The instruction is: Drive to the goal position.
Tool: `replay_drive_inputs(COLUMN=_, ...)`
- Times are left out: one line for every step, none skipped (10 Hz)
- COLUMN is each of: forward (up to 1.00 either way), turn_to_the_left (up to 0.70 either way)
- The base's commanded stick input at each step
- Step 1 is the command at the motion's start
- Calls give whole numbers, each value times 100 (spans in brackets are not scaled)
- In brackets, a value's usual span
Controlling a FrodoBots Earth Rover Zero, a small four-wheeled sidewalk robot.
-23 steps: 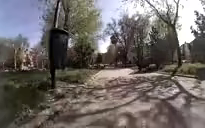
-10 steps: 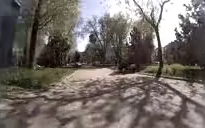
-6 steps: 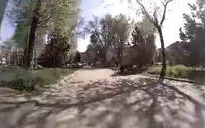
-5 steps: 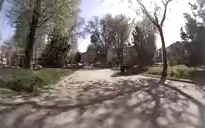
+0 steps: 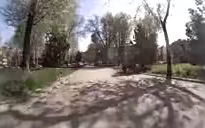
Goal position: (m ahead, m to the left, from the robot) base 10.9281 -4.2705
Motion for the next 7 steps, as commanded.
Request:
replay_drive_inputs(forward=70, turn_to_the_left=0)
replay_drive_inputs(forward=70, turn_to_the_left=0)
replay_drive_inputs(forward=70, turn_to_the_left=0)
replay_drive_inputs(forward=70, turn_to_the_left=0)
replay_drive_inputs(forward=70, turn_to_the_left=0)
replay_drive_inputs(forward=70, turn_to_the_left=0)
replay_drive_inputs(forward=70, turn_to_the_left=0)
